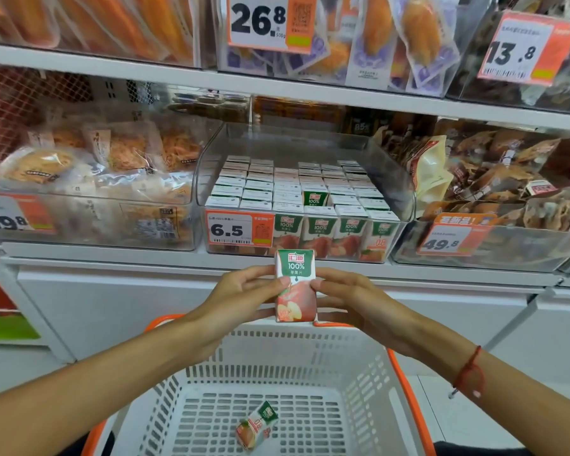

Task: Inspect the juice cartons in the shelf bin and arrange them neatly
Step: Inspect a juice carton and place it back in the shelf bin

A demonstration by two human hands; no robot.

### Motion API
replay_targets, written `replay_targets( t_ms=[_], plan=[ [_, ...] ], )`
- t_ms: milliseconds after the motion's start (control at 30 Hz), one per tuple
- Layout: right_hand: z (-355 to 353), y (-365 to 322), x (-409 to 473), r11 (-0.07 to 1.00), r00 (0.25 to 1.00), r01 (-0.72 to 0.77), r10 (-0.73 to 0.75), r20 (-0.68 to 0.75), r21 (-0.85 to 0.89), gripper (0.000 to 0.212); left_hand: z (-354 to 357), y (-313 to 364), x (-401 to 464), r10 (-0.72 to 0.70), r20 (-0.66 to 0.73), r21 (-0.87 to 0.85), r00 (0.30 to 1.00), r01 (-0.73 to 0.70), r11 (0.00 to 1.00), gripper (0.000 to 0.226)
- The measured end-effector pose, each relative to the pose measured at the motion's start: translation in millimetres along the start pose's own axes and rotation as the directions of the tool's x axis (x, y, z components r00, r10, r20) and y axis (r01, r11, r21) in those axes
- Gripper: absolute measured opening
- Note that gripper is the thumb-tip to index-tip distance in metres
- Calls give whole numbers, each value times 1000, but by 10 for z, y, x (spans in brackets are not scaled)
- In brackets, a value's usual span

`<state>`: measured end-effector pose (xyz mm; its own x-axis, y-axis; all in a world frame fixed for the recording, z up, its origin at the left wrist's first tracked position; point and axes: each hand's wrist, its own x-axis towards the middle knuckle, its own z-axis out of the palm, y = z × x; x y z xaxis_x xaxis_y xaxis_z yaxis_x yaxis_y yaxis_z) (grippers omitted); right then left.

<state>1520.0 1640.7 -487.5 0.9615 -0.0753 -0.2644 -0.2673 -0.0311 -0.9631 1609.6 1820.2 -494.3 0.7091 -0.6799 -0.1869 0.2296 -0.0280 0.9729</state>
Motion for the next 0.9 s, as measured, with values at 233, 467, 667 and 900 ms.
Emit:
replay_targets(
  t_ms=[233,467,667,900],
  plan=[
    [12,43,-11,995,998,33,-38,-56,-96,51,19,-25,14,42,-69,11,997,-41,999,23],
    [102,85,-4,967,960,71,-132,-246,-243,53,67,-105,70,54,-265,42,963,-45,998,15],
    [218,143,-4,892,939,85,-221,-265,-444,56,95,-161,67,-46,-217,93,975,67,993,14],
    [75,54,19,981,978,5,-45,-205,-195,30,9,-73,59,-94,-1,87,996,94,992,28]
  ],
)
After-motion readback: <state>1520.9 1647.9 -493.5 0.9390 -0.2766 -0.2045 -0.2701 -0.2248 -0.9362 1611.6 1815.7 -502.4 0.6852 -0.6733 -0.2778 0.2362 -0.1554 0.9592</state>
